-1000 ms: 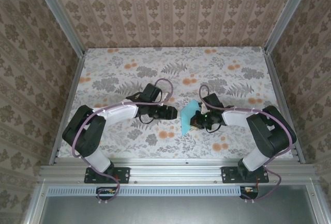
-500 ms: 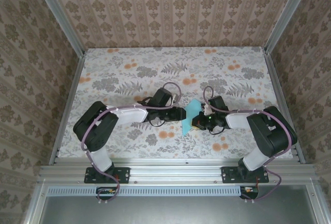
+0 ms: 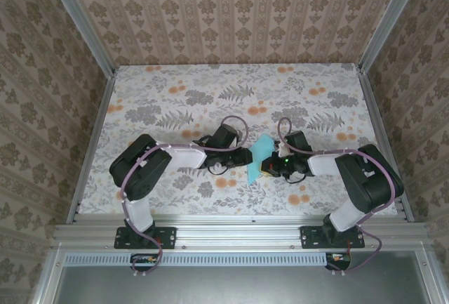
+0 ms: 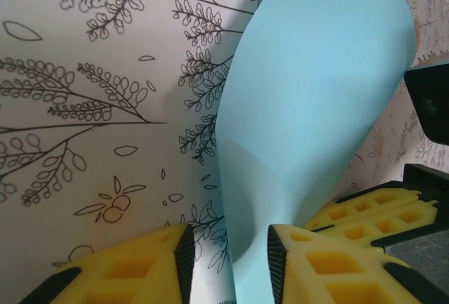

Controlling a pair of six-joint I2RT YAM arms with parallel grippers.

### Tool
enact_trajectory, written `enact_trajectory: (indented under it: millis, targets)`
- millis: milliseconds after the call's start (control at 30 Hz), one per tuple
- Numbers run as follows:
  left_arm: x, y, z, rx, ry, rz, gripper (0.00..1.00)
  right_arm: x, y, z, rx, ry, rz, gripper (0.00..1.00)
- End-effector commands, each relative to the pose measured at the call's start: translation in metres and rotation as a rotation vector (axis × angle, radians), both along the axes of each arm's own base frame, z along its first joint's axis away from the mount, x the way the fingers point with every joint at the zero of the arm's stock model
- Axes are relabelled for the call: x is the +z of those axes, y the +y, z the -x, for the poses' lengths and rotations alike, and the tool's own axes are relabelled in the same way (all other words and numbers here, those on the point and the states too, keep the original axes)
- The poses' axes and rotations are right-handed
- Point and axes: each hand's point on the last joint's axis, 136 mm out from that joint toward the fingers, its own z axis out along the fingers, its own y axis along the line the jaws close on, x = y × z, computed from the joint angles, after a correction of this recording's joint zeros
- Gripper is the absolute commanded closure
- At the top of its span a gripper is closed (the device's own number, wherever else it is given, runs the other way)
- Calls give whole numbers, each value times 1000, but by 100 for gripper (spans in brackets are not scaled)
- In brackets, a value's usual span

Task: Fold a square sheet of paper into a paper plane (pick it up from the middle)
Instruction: Fold the wing for the fifth time at the center of the table.

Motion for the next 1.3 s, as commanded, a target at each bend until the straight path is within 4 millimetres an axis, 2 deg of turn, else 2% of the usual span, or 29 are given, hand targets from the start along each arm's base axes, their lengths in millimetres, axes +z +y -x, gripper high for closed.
enact_trajectory:
  millis: [0,100,233,433,500,633,733,967,1267]
  targets:
    - [9,-13,-8,10,-17,49,69,-12,-8,10,-10,45,26,100]
    - [8,-15,-8,6,-16,47,78,-12,-8,8,-11,43,22,100]
    - [8,-13,-8,4,-20,38,81,-11,-7,8,-7,42,16,100]
    - [8,-11,-7,-16,-31,10,94,-5,-6,5,-9,32,9,100]
    - [9,-10,-7,-19,-34,4,99,2,-5,3,-1,20,2,94]
    - [8,0,-7,-8,-51,-45,100,19,-5,-2,16,-13,26,89]
    - [7,3,-6,-5,-72,-82,100,23,-7,-2,17,-15,35,88]
    - [8,2,-3,-10,-93,-96,100,17,-8,0,2,3,40,86]
    - [17,1,-1,-16,-113,-94,100,-3,-11,1,4,42,80,87]
